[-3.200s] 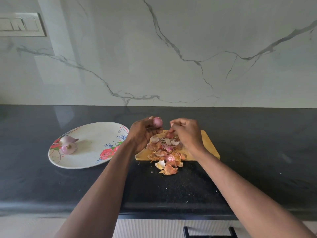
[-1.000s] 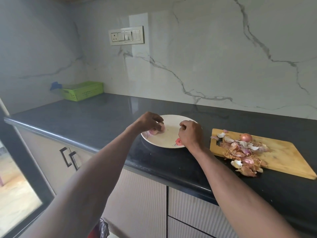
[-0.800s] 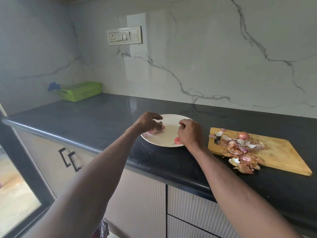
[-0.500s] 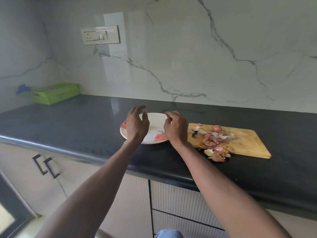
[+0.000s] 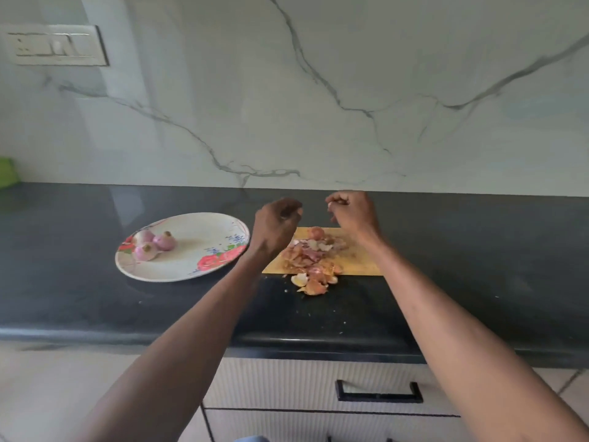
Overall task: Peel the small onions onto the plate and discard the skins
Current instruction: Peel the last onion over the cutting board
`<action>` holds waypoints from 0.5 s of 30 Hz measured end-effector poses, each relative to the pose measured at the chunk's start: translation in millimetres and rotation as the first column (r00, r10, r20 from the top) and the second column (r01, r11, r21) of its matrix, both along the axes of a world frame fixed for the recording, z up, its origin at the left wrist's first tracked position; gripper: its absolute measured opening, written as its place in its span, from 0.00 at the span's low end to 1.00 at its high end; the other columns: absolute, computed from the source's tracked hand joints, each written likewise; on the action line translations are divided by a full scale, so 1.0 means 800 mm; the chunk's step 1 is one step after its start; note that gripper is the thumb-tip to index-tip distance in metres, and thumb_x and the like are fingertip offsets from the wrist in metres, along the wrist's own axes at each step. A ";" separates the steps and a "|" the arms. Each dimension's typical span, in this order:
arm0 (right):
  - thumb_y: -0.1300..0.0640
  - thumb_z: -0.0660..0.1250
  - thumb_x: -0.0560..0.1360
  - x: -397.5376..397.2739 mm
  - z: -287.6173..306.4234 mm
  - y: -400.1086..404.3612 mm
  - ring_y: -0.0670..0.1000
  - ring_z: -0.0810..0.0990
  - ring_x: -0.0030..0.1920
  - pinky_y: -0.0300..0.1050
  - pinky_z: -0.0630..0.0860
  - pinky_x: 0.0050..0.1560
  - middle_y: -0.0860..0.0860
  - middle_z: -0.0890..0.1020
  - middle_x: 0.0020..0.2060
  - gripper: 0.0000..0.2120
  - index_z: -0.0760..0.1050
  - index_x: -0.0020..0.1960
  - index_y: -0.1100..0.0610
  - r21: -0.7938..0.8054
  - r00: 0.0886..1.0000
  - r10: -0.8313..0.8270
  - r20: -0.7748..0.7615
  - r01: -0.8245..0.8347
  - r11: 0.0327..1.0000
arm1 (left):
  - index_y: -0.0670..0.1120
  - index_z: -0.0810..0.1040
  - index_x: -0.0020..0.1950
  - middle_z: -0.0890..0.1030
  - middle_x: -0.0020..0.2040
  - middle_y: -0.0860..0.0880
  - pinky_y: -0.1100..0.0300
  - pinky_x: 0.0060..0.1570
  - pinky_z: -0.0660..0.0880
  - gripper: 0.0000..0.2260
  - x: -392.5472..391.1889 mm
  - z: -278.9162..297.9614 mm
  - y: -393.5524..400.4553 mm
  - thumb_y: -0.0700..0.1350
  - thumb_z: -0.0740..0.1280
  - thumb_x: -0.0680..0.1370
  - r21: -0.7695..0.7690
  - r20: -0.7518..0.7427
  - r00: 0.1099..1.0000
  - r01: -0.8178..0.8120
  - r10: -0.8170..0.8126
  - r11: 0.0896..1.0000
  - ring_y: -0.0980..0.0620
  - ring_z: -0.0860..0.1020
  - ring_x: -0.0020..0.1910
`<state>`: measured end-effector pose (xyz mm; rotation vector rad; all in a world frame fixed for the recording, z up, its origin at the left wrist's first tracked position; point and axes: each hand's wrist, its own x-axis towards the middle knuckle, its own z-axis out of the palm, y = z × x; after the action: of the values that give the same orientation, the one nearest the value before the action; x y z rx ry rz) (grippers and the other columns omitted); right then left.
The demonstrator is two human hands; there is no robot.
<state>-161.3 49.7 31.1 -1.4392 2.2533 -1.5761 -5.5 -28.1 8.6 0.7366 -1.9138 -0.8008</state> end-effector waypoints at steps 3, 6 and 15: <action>0.64 0.66 0.76 -0.022 -0.007 -0.004 0.46 0.82 0.32 0.40 0.76 0.36 0.50 0.85 0.37 0.11 0.82 0.42 0.50 0.113 0.999 0.021 0.030 -0.024 0.993 | 0.43 0.84 0.60 0.85 0.55 0.47 0.63 0.52 0.74 0.11 -0.021 0.008 -0.014 0.44 0.69 0.80 0.002 0.147 0.987 0.066 -0.065 0.998 0.53 0.82 0.53; 0.60 0.67 0.77 -0.028 -0.021 -0.011 0.42 0.81 0.32 0.37 0.74 0.38 0.44 0.83 0.35 0.09 0.84 0.43 0.51 0.121 0.999 0.033 0.027 -0.036 0.992 | 0.43 0.84 0.60 0.85 0.53 0.47 0.60 0.53 0.75 0.11 -0.032 0.004 -0.032 0.46 0.68 0.81 0.052 0.204 0.971 0.116 -0.124 0.992 0.52 0.82 0.52; 0.48 0.71 0.77 -0.018 -0.026 -0.024 0.47 0.82 0.49 0.46 0.80 0.43 0.46 0.82 0.55 0.15 0.79 0.62 0.49 0.338 0.961 0.255 0.108 -0.277 0.900 | 0.42 0.83 0.59 0.86 0.48 0.46 0.55 0.50 0.79 0.10 -0.043 -0.022 -0.061 0.42 0.65 0.81 0.072 0.055 0.998 -0.030 0.026 0.997 0.50 0.83 0.46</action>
<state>-175.7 30.2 10.4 -1.4930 2.0588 -1.0583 -39.9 -76.8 -9.4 0.8356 -1.9267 -0.8442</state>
